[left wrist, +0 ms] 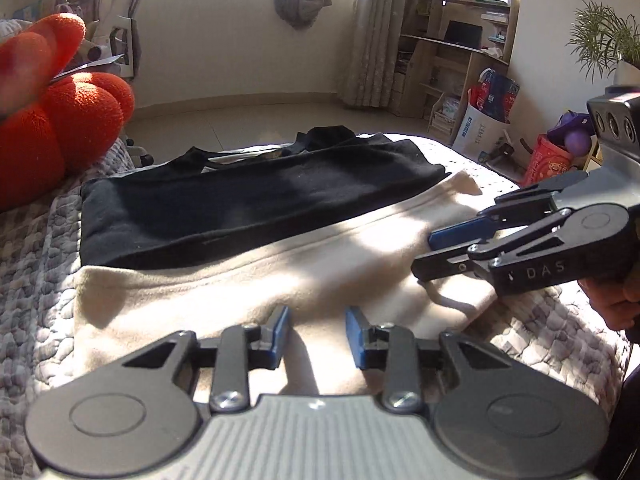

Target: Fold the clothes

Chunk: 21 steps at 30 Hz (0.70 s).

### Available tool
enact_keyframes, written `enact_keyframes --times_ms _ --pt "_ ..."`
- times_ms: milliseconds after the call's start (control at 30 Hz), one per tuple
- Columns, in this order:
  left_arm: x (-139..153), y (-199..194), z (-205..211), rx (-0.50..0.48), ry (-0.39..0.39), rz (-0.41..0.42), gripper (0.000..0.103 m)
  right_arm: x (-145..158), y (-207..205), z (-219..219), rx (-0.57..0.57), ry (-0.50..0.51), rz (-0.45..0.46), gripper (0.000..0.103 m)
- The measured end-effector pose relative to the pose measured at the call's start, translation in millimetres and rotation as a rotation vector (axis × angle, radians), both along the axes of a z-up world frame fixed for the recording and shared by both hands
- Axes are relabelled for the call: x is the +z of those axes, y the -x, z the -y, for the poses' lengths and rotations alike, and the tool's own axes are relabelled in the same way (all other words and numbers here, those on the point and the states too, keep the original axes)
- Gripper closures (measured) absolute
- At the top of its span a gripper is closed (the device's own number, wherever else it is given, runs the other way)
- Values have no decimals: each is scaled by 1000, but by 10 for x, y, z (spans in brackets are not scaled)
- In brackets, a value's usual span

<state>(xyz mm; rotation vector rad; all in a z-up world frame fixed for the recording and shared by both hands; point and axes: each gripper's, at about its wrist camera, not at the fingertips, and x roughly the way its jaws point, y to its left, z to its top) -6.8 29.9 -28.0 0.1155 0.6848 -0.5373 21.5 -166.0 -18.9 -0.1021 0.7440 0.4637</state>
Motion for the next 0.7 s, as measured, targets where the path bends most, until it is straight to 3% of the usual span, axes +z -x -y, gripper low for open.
enact_keyframes --times_ms 267,367,500,700 --pt "11 -354 -153 107 -30 25 70 -48 -326 -17 -31 -6 27 62" --pt "29 -383 -261 133 12 19 65 -44 -346 -16 -38 -4 49 62" --pt "186 -242 -417 167 39 81 66 93 -261 97 -66 0 99 62" --pt "330 -91 -795 324 31 151 65 213 -128 593 -233 -4 171 58"
